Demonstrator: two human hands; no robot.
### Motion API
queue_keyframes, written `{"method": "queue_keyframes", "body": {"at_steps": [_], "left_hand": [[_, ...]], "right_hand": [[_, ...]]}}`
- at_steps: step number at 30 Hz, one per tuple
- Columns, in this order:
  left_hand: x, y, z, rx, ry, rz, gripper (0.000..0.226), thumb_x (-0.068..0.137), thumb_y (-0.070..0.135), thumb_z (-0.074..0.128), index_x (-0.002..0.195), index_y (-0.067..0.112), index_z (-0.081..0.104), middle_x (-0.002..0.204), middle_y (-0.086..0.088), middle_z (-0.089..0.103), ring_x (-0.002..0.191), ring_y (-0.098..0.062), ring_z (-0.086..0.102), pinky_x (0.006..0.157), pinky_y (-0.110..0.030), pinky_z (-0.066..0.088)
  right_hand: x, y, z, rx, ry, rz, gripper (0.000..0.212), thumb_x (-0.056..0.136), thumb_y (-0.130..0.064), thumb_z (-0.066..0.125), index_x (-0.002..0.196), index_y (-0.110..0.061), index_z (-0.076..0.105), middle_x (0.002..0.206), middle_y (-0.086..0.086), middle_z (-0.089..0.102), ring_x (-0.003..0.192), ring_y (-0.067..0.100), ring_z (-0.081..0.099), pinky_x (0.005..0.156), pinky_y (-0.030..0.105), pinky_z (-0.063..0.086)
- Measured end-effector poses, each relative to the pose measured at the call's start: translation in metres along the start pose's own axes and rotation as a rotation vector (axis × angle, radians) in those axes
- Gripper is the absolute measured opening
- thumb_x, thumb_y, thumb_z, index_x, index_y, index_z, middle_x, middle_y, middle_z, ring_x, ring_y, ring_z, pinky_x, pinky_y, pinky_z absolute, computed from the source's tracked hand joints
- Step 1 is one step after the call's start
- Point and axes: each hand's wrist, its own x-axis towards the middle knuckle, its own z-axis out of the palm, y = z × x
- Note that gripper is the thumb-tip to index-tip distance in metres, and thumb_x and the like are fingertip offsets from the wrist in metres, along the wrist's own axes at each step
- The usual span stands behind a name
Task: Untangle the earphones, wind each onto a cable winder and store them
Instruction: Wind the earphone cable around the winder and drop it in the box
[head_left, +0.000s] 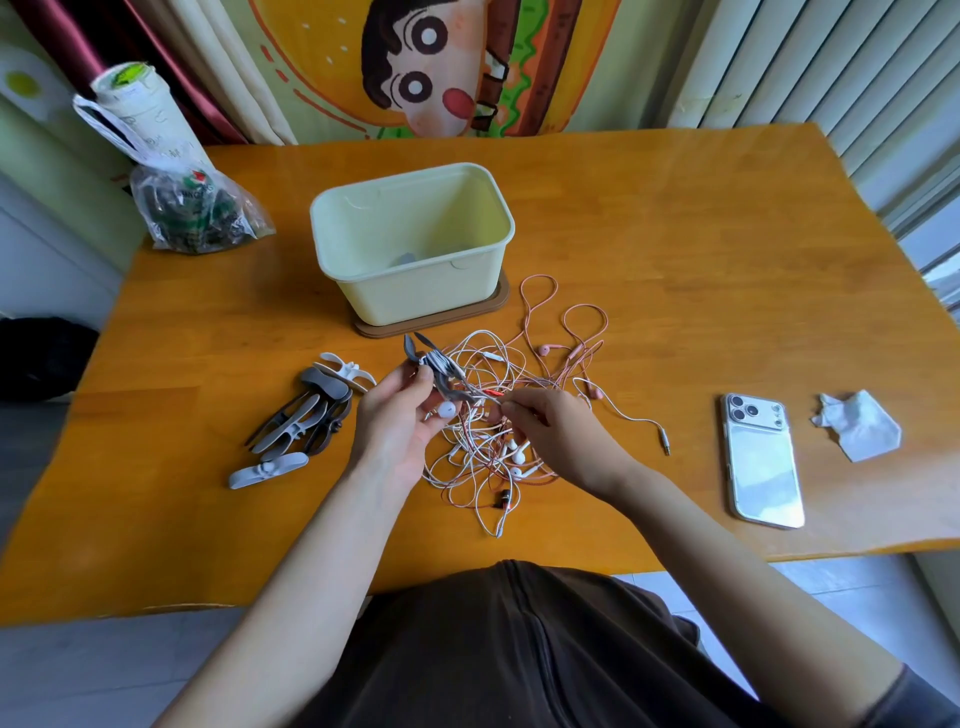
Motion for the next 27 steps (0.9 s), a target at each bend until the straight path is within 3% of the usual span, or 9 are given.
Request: {"method": "queue_keyframes", "body": {"at_steps": [5,10,15,17,20,23,25,27], "left_hand": [[-0.001,-0.002,0.001,0.013,-0.014,0.02,0.017,0.097,0.005,0.049,0.106,0.008,0.064,0.104,-0.013,0.067,0.099,-0.027,0.065,0.079,-0.039,0.054],[-0.001,-0.004,0.002,-0.008,-0.024,-0.003,0.019,0.097,0.005,0.049,0.11,0.007,0.063,0.1,-0.011,0.068,0.094,-0.024,0.065,0.07,-0.033,0.052],[0.002,-0.006,-0.001,0.161,-0.012,0.079,0.026,0.097,0.006,0.051,0.12,0.005,0.061,0.104,-0.011,0.067,0.091,-0.021,0.064,0.069,-0.031,0.053],[0.001,-0.008,-0.001,0.268,-0.014,0.153,0.027,0.096,0.007,0.052,0.121,0.008,0.061,0.107,-0.008,0.067,0.096,-0.021,0.065,0.072,-0.031,0.055],[0.0,-0.013,-0.002,0.542,-0.043,0.374,0.03,0.095,0.007,0.054,0.124,0.015,0.061,0.107,-0.004,0.065,0.095,-0.013,0.064,0.07,-0.019,0.055],[0.006,-0.015,-0.006,0.78,-0.099,0.542,0.039,0.093,0.005,0.057,0.13,0.017,0.057,0.114,-0.009,0.062,0.1,-0.016,0.063,0.08,-0.023,0.055],[0.007,-0.013,-0.01,0.839,-0.155,0.549,0.043,0.091,0.002,0.058,0.132,0.018,0.056,0.113,-0.007,0.06,0.099,-0.016,0.062,0.081,-0.016,0.052],[0.004,-0.01,-0.012,0.847,-0.278,0.494,0.046,0.091,0.0,0.058,0.131,0.022,0.054,0.112,0.002,0.061,0.104,-0.016,0.061,0.088,-0.023,0.052]], "right_hand": [[-0.004,-0.001,0.003,-0.028,-0.026,-0.005,0.024,0.101,-0.018,0.041,0.09,-0.024,0.062,0.067,-0.01,0.055,0.055,0.004,0.051,0.052,0.016,0.039],[-0.008,-0.007,0.006,-0.081,-0.046,-0.07,0.026,0.101,-0.019,0.039,0.093,-0.02,0.064,0.068,-0.008,0.057,0.064,0.014,0.058,0.06,0.03,0.046],[-0.009,-0.008,0.004,-0.131,-0.02,-0.086,0.026,0.101,-0.021,0.039,0.096,-0.019,0.065,0.075,0.003,0.065,0.066,0.022,0.062,0.065,0.044,0.051],[-0.009,-0.01,0.003,-0.142,-0.029,-0.091,0.027,0.101,-0.022,0.039,0.097,-0.02,0.065,0.074,0.001,0.064,0.066,0.021,0.061,0.064,0.042,0.051],[-0.009,-0.014,0.001,-0.134,-0.054,-0.103,0.028,0.101,-0.022,0.039,0.099,-0.019,0.067,0.069,-0.008,0.057,0.063,0.016,0.058,0.058,0.032,0.048],[-0.008,-0.018,-0.005,-0.112,-0.047,-0.102,0.025,0.099,-0.024,0.044,0.099,-0.018,0.069,0.067,-0.012,0.056,0.054,0.01,0.051,0.048,0.018,0.035],[-0.004,-0.018,-0.013,-0.091,-0.018,-0.091,0.025,0.098,-0.027,0.048,0.095,-0.018,0.07,0.066,-0.012,0.058,0.051,0.005,0.048,0.048,0.015,0.033],[0.001,-0.017,-0.024,-0.083,0.013,-0.076,0.025,0.097,-0.028,0.049,0.09,-0.018,0.071,0.058,-0.012,0.053,0.048,0.004,0.046,0.046,0.016,0.032]]}}
